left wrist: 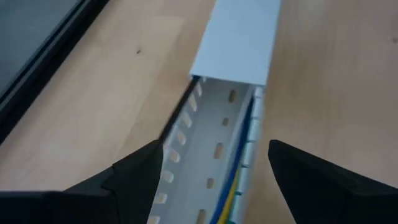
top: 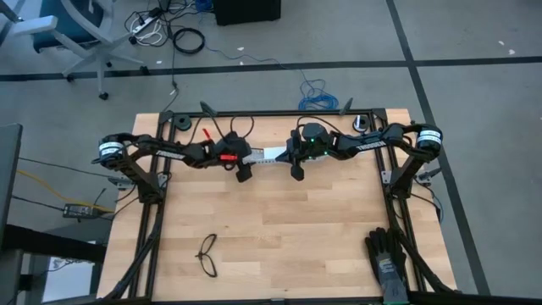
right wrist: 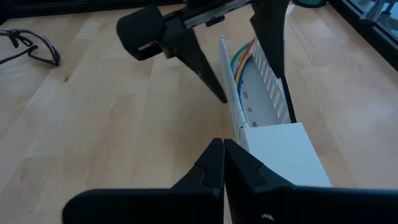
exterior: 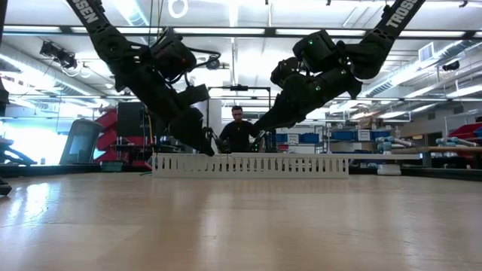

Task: Ziptie cables
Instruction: Close the white cable duct lid

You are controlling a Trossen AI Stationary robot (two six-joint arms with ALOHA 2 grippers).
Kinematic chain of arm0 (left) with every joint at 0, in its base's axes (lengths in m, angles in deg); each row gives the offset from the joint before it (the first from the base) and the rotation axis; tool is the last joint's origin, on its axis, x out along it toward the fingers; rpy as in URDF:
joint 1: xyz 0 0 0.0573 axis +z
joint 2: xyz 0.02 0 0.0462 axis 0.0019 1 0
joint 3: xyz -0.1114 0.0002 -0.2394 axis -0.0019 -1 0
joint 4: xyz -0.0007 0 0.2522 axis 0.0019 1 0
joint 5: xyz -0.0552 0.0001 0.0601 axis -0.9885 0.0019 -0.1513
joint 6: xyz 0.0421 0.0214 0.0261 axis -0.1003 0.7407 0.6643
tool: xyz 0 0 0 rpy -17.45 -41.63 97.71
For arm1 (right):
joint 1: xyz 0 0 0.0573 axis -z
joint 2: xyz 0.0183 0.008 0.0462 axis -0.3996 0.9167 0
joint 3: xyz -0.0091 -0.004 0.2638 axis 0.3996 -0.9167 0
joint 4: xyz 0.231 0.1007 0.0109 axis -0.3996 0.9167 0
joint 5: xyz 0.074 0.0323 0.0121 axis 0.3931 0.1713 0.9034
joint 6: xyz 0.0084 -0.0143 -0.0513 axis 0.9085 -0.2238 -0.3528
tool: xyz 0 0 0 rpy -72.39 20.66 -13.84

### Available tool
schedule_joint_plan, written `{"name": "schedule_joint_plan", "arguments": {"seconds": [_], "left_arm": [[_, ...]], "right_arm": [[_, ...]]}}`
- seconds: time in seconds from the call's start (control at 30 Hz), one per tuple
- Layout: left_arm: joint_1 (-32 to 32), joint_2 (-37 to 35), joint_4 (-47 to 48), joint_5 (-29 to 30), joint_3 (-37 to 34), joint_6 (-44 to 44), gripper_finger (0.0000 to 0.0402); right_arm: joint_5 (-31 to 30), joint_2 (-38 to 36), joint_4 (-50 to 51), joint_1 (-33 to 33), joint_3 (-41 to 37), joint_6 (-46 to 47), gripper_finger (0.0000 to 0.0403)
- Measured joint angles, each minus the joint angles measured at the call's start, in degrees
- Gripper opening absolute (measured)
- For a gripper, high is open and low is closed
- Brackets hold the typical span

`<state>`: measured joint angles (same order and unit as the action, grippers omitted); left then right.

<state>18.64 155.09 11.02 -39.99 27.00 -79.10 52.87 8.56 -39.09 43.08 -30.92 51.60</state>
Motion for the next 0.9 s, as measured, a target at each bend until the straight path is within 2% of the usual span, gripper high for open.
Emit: {"name": "schedule_joint_plan", "arguments": {"seconds": [0.23,0.53,0.77,0.9], "left_arm": [[0.28,0.00,1.22,0.03,0.00,2.28,0.0305],[3.01,1.36,4.75,-2.89,0.09,2.71,0.0303],[3.23,1.38,4.04,-3.66,0.02,3.74,0.0257],[3.23,1.38,3.89,-3.77,0.02,3.67,0.0227]], "right_arm": [[0.00,0.00,0.68,0.00,0.00,-0.02,0.0000],[0.00,0.00,0.74,0.00,0.00,0.00,0.0000],[-0.62,0.00,0.87,0.09,0.00,0.02,0.0000],[-7.74,1.37,2.24,0.44,0.06,-0.84,0.0000]]}}
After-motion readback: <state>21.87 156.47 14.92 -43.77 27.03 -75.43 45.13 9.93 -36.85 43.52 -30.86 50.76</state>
